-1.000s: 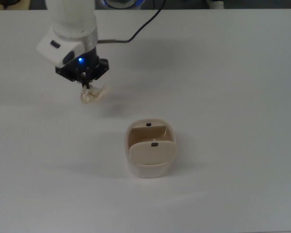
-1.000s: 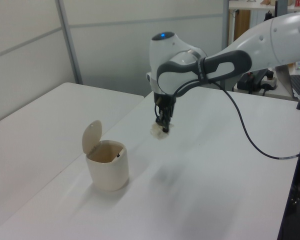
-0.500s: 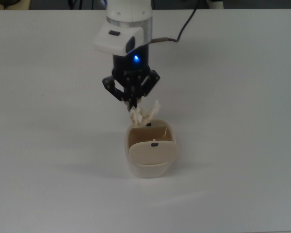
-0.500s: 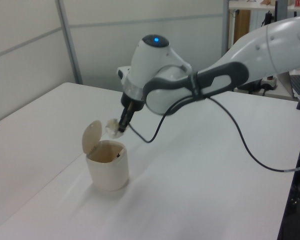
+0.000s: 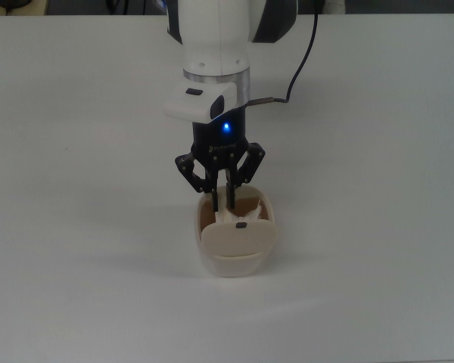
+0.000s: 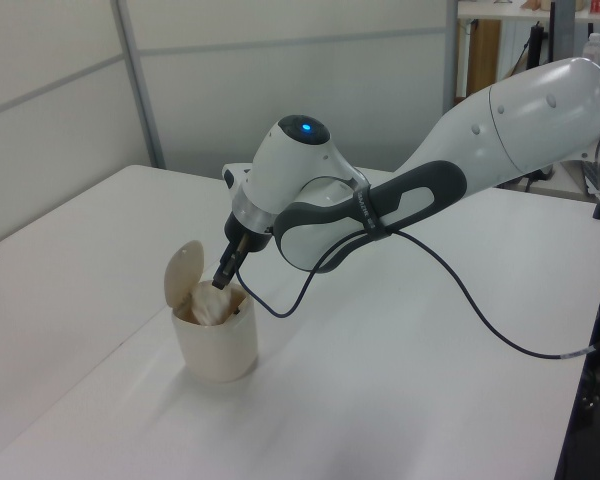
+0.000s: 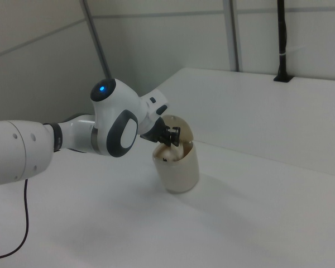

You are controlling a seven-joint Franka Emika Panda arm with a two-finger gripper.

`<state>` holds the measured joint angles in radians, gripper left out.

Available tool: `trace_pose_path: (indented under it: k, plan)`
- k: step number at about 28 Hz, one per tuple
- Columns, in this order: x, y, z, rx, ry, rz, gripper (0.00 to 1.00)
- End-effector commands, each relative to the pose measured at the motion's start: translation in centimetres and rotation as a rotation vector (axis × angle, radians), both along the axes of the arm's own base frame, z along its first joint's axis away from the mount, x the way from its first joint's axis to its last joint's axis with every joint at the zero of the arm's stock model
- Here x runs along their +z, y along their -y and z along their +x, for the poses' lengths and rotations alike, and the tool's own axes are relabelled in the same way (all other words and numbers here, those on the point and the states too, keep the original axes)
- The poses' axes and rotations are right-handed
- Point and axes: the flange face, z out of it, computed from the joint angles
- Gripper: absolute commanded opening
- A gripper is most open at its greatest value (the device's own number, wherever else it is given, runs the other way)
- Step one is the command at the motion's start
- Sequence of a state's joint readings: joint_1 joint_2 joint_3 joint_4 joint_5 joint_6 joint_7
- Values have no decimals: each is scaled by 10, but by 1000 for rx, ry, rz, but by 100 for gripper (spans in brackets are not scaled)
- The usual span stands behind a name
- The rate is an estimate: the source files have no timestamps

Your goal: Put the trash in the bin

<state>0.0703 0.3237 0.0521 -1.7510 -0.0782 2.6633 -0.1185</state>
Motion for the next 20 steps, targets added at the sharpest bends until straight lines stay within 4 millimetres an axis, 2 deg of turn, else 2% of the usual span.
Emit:
trace_pose_path:
  k: [1,8,12,20]
  plan:
    - [13,1,-6,-40,-14,25,100]
    - [43,13,-30,-132,-178,24,100]
    - [62,27,-57,-188,-333,0,100]
    - [115,55,-98,-257,-560,-37,100]
